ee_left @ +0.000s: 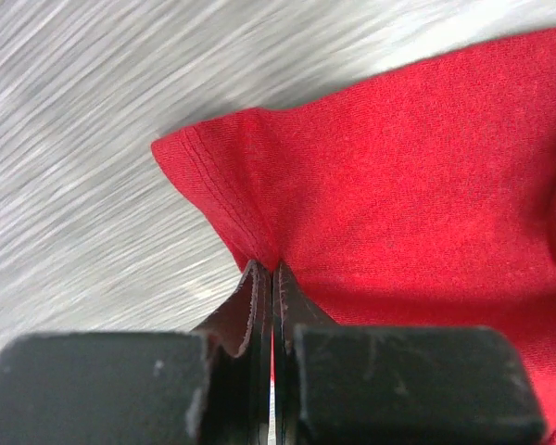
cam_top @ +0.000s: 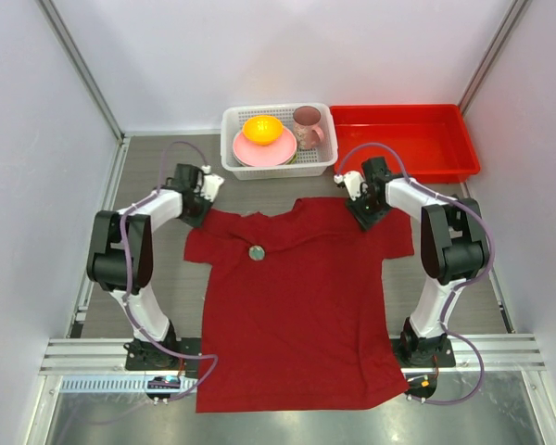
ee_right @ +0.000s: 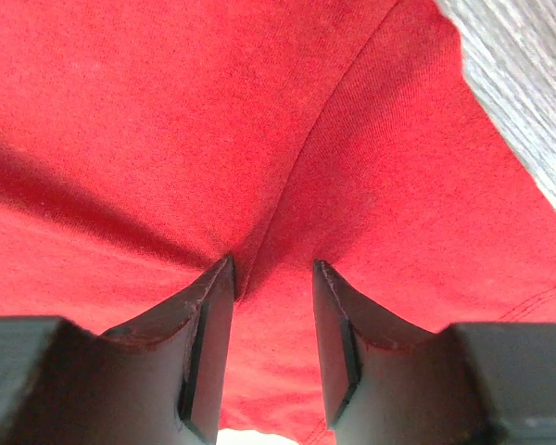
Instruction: Pin the brooch onto the clothing
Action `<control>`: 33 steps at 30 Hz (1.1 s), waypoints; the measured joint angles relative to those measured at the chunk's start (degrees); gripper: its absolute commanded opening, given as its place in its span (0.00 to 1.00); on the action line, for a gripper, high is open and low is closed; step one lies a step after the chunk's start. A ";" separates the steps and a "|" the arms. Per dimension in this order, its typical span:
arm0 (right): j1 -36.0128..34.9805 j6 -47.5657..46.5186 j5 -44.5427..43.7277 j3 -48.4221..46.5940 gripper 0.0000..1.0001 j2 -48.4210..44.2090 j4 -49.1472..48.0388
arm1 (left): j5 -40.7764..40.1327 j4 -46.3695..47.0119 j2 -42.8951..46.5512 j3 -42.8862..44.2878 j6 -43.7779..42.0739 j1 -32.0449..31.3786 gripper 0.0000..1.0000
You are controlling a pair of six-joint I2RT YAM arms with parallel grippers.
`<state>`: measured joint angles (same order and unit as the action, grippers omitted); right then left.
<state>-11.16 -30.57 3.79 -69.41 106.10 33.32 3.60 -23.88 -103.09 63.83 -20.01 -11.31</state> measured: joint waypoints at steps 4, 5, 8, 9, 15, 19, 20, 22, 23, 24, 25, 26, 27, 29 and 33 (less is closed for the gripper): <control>1.09 -1.01 -0.22 -0.02 0.43 0.02 0.02 | -2.60 -1.60 -0.44 0.85 -0.02 7.26 0.00; 1.27 -1.11 -0.24 -0.07 0.44 0.02 0.09 | -2.97 -1.97 -0.81 1.25 -0.07 8.57 0.00; 1.53 -1.22 -0.22 -0.59 0.47 0.20 0.68 | -2.69 -3.34 -1.33 2.29 -0.04 10.56 0.00; 1.55 -1.22 -0.11 -0.92 0.48 0.35 1.09 | -2.21 -3.85 -1.33 2.36 -0.04 10.82 0.04; 1.90 -0.48 1.75 -5.01 0.54 0.92 4.35 | 3.45 -4.57 0.46 1.49 0.50 10.95 0.40; 1.90 0.79 4.09 -8.63 0.50 0.35 5.46 | 8.11 -4.70 5.38 0.59 1.88 10.95 0.41; 1.90 0.96 4.74 -9.22 0.48 0.00 5.73 | 9.29 -4.66 6.88 0.55 2.05 10.95 0.40; 1.90 1.38 5.81 -9.64 0.38 -0.87 5.84 | 11.41 -4.44 9.53 0.55 2.10 10.84 0.35; 1.90 1.60 6.12 -9.68 0.33 -1.20 5.95 | 12.24 -4.20 10.43 0.55 2.12 10.49 0.33; 1.88 2.03 6.40 -9.68 0.28 -1.44 5.97 | 12.98 -3.87 10.91 0.55 2.16 10.25 0.31; 1.81 2.51 6.54 -9.68 0.15 -1.53 5.84 | 13.64 -3.63 10.97 0.55 2.21 9.90 0.27; 1.68 2.86 6.51 -9.66 0.11 -1.53 5.57 | 14.38 -3.34 10.86 0.55 2.34 9.27 0.25; 1.55 3.76 6.38 -9.40 0.09 -1.49 4.90 | 15.19 -3.06 10.58 0.55 2.73 8.50 0.23; 1.33 5.03 5.90 -8.66 0.04 -1.49 3.43 | 17.62 -1.97 9.86 0.55 3.61 6.47 0.21; 0.96 6.88 4.72 -6.97 0.01 -1.14 -0.11 | 19.89 2.47 8.87 0.55 4.76 2.19 0.14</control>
<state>-10.20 -23.68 8.51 -76.38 104.97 33.21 23.49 -21.41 -94.21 64.38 -15.25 -9.13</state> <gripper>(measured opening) 0.019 0.176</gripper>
